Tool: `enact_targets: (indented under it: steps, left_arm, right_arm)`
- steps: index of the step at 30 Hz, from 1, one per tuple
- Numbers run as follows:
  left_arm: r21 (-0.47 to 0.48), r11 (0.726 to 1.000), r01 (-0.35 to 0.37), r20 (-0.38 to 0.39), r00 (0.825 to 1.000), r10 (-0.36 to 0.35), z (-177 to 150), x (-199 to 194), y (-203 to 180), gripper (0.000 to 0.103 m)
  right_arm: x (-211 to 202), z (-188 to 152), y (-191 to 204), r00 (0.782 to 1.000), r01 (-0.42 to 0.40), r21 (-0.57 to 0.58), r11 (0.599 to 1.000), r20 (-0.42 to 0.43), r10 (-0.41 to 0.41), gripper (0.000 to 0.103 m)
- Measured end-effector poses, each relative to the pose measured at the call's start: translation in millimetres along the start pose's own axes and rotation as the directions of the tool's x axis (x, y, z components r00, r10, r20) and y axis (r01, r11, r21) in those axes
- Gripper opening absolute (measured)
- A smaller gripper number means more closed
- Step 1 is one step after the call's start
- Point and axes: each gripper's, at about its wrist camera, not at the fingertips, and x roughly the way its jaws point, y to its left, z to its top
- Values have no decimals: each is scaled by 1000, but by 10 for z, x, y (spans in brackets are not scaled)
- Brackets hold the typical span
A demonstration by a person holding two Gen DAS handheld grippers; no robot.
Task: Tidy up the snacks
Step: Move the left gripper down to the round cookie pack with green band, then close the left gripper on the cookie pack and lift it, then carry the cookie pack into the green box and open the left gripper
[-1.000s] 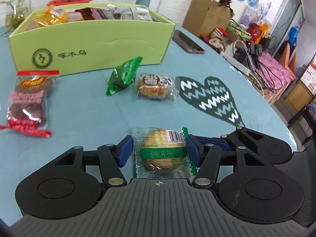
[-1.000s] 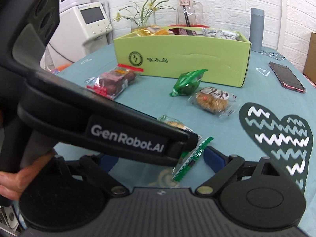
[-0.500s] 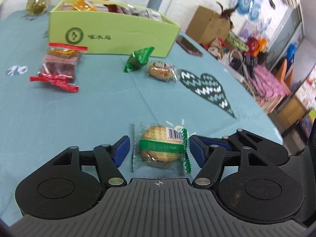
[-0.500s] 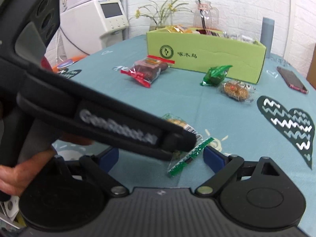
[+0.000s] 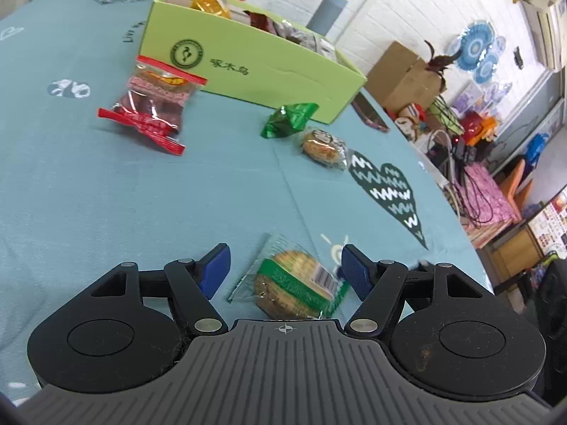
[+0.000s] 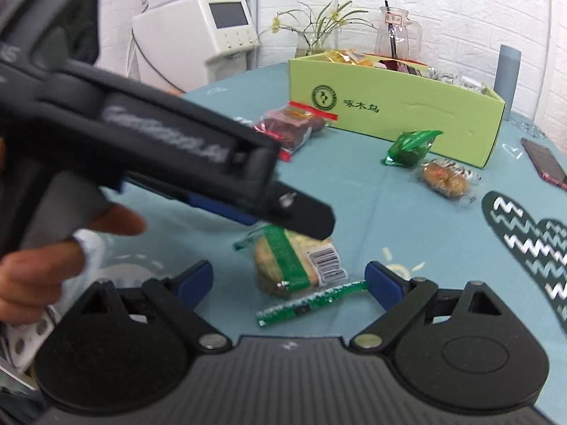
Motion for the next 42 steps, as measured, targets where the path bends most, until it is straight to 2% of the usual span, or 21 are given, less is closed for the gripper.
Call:
enact_targets:
  steps: [3,6,11,13,14,15,16,18,21,27,32,37,42]
  left_arm:
    - [5,1000,-2,-11,1000,2,-31,-7,-7,55]
    - [16,1000,-11,-32,999,12,-80,1,-37,56]
    - [54,998,-23,-34,999,25,-155,18,-110,58]
    - [80,996,-37,-33,999,40,-170,28,-154,56]
    - [96,994,-50,-30,998,53,-177,37,-174,48]
    - [118,990,-74,-24,997,77,-194,37,-207,35]
    - [146,985,-88,-20,996,92,-211,39,-243,32]
    - [136,988,-68,-31,997,73,-203,47,-262,21]
    - [134,989,-66,-21,997,69,-97,72,-306,14]
    - [141,990,-13,44,999,7,450,130,-428,11]
    - [177,984,-32,130,992,9,1069,226,-527,12]
    - [179,983,-38,199,980,2,1870,438,-434,12]
    - [164,982,-98,205,977,63,2468,887,-161,12]
  right_arm:
    - [-40,-12,53,1000,-5,18,1000,19,5,93]
    - [39,4,66,999,42,-18,999,6,-42,93]
    - [96,-10,45,1000,27,-33,999,3,-27,92]
    - [113,-41,46,999,36,-50,998,9,-35,81]
    - [91,-48,48,999,46,-56,997,17,-45,69]
    - [60,-43,33,999,38,-46,998,19,-37,62]
    - [37,-33,15,999,32,-33,999,16,-31,54]
    - [20,-15,-30,1000,27,-16,1000,12,-27,54]
    - [4,46,-132,999,27,20,999,24,-28,54]
    - [-47,443,-417,991,68,33,997,112,-71,54]
    - [111,1017,-627,980,110,-34,993,170,-102,54]
    - [488,1758,-943,971,128,-83,988,212,-108,56]
    - [1201,2328,-1246,986,101,-106,989,143,-85,56]
